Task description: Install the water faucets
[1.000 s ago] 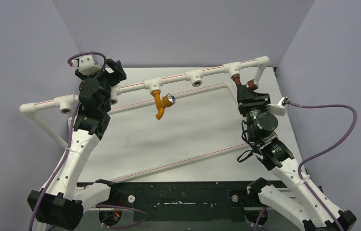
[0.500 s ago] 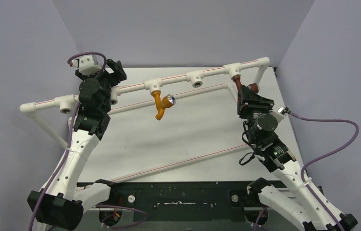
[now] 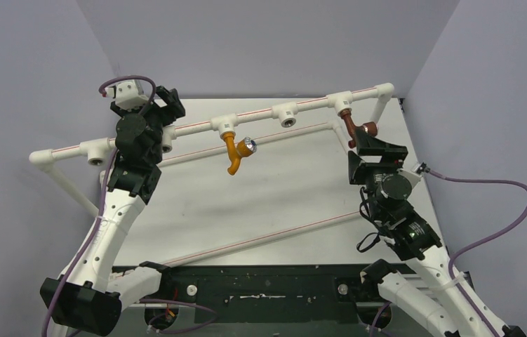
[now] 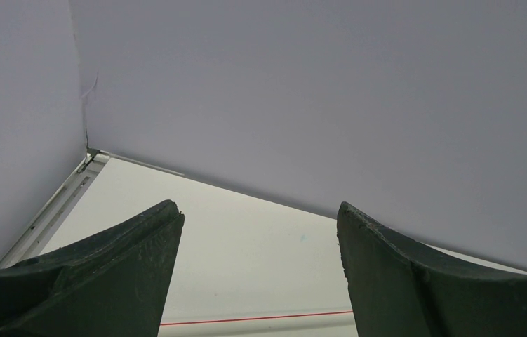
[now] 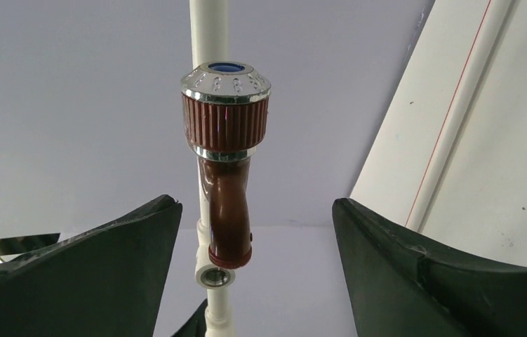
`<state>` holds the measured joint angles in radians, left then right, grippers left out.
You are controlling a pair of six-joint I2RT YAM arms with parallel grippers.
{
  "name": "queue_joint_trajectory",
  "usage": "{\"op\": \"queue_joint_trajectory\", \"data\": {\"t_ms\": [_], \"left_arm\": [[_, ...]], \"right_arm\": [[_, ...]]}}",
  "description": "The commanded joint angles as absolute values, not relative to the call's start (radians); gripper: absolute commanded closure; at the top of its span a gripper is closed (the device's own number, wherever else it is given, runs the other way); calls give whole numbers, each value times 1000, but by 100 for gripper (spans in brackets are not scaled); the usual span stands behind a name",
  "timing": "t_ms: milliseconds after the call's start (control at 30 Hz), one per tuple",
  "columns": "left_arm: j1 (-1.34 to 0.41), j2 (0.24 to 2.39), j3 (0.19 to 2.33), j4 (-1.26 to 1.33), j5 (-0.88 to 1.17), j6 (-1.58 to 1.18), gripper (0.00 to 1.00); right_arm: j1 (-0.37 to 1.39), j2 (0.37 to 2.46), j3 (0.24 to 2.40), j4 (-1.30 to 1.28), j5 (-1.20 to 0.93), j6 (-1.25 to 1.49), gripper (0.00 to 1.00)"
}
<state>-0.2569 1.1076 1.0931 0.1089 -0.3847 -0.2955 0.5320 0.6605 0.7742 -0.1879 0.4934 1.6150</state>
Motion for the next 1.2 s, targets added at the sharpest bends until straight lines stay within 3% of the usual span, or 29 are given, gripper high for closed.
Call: {"op": "queue_joint_trajectory", "data": {"t_ms": [0, 133, 433, 667, 1167], "left_arm": [[-273, 1160, 1015, -143, -366, -299, 22], [-274, 1161, 1015, -141, -366, -301, 22], [-273, 1163, 1016, -142, -366, -301, 22], [-273, 1164, 1016, -141, -366, -300, 22], [-273, 1167, 1018, -143, -367, -301, 22]], "right_arm": [[540, 607, 813, -241, 498, 1520, 17], [540, 553, 838, -296, 511, 1432, 15], [541, 538, 1017, -464, 562, 938, 16], [543, 508, 1011, -346, 438, 450, 18], [541, 620, 1147, -552, 176, -438, 18]]}}
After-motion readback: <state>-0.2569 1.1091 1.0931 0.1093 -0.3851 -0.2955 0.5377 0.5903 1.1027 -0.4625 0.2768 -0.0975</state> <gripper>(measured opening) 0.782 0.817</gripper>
